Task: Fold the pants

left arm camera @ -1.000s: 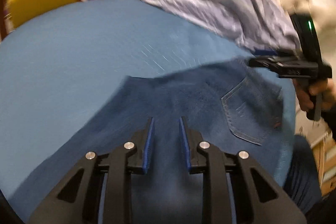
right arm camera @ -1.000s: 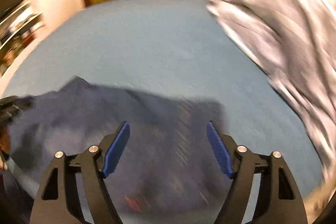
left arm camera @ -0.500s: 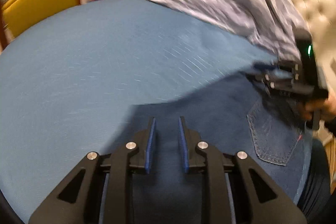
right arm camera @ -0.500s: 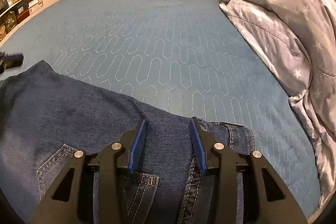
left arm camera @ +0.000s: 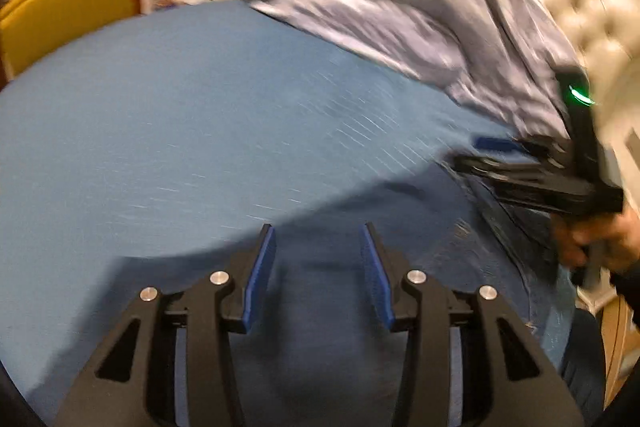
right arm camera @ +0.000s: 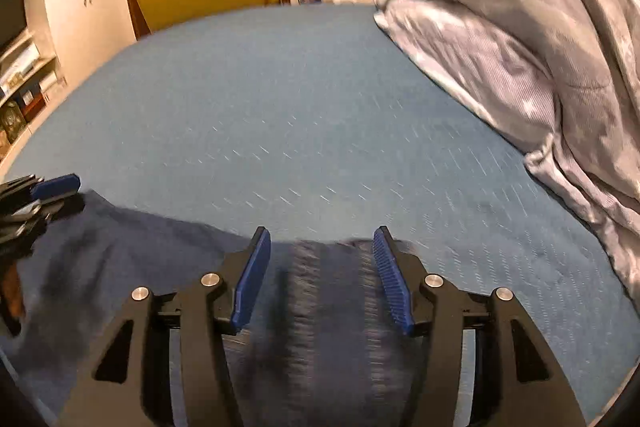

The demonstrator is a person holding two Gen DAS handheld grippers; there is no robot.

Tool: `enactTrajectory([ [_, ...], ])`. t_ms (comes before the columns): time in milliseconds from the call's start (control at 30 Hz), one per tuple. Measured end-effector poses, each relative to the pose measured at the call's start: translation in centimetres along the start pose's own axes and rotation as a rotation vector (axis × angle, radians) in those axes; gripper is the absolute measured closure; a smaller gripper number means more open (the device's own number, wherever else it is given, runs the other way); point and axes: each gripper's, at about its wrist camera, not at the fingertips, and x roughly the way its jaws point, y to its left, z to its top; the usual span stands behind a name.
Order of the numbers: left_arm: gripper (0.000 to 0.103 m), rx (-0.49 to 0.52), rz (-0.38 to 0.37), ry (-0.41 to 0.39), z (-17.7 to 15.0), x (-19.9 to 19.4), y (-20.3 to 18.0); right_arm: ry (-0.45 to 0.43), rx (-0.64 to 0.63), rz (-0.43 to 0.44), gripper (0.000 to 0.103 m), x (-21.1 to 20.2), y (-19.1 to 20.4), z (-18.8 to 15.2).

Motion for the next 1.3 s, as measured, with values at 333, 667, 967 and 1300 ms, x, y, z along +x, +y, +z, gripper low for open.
enactTrajectory([
  [333, 0.063, -0.118, 0.137, 0.035, -1.0, 1.1, -1.2, 0.082, -0.011, -0.110, 0.045, 3.2, -2.0, -1.1],
  [667, 0.090, -0.474, 0.319, -0.001, -14.8, -11.3, 16.9, -0.058, 0.014, -0.140, 0.038, -3.4, -0.1, -2.3],
  [967, 0.060, -0.402, 0.257, -0.090, -15.9, -14.9, 18.7, 0.024, -0.021, 0.113, 0.037, -6.5, 10.7, -4.1],
  [1300, 0.064, -0.449, 0.312, -0.095, -16.0, -15.6, 22.5, 0.077, -0.380, 0.285, 0.038, -2.5, 33.0, -0.8],
])
